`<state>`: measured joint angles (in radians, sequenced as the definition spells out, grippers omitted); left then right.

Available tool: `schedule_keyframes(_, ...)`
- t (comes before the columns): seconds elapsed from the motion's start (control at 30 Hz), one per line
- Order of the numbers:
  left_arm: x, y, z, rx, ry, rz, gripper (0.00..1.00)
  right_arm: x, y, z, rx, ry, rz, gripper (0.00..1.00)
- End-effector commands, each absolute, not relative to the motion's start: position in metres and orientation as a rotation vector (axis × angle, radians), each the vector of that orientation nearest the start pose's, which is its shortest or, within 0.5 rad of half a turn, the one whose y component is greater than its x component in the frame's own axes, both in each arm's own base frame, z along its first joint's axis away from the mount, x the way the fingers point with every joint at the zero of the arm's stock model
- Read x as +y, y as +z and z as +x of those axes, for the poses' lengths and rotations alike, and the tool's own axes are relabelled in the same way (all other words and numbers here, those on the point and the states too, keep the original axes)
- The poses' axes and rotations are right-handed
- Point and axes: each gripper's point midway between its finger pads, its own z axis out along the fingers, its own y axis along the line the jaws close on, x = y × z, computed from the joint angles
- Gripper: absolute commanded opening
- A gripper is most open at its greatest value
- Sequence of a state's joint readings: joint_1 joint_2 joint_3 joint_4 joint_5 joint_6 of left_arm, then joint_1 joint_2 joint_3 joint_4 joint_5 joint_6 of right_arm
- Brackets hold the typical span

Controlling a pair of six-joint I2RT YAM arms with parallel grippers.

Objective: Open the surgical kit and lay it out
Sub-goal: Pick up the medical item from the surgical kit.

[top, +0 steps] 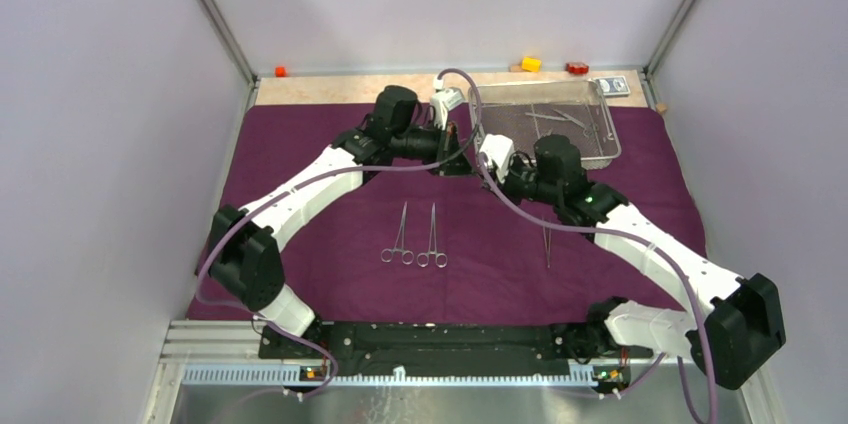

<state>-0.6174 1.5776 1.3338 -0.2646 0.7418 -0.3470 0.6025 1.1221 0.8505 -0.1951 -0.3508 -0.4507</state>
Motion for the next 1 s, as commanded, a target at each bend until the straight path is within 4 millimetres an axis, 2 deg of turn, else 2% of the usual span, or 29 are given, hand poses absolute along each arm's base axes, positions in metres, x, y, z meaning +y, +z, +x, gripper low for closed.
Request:
schedule_keyframes(0.0, -0.353, 0.268, 0.277, 2.014, -1.338, 0.779, 0.0, 0.243, 0.219, 0.283, 1.58, 0.409, -1.165, 0.15)
schedule_keyframes(0.07, -0.353, 0.269, 0.277, 1.995, -1.345, 0.801, 0.0, 0.243, 0.219, 0.283, 1.583, 0.411, -1.158, 0.12)
schedule_keyframes(0.17, -0.352, 0.272, 0.283, 1.929, -1.291, 0.86, 0.09, 0.243, 0.216, 0.282, 1.591, 0.419, -1.152, 0.08)
schedule_keyframes(0.3, -0.34, 0.284, 0.295, 1.802, -1.147, 0.921, 0.3, 0.244, 0.217, 0.279, 1.592, 0.447, -1.136, 0.02)
schedule_keyframes(0.4, -0.329, 0.294, 0.3, 1.71, -1.066, 0.944, 0.5, 0.246, 0.217, 0.274, 1.602, 0.534, -1.128, 0.0)
schedule_keyframes(0.57, -0.316, 0.298, 0.3, 1.559, -1.017, 1.044, 0.67, 0.25, 0.221, 0.264, 1.608, 0.745, -1.116, 0.0)
schedule_keyframes(0.67, -0.315, 0.296, 0.291, 1.468, -1.047, 1.129, 0.75, 0.253, 0.222, 0.257, 1.606, 0.848, -1.119, 0.0)
schedule_keyframes(0.8, -0.322, 0.296, 0.268, 1.301, -1.143, 1.26, 0.87, 0.259, 0.221, 0.248, 1.601, 0.962, -1.142, 0.01)
schedule_keyframes(0.97, -0.325, 0.295, 0.256, 1.212, -1.195, 1.33, 0.87, 0.263, 0.218, 0.242, 1.613, 1.087, -1.151, 0.01)
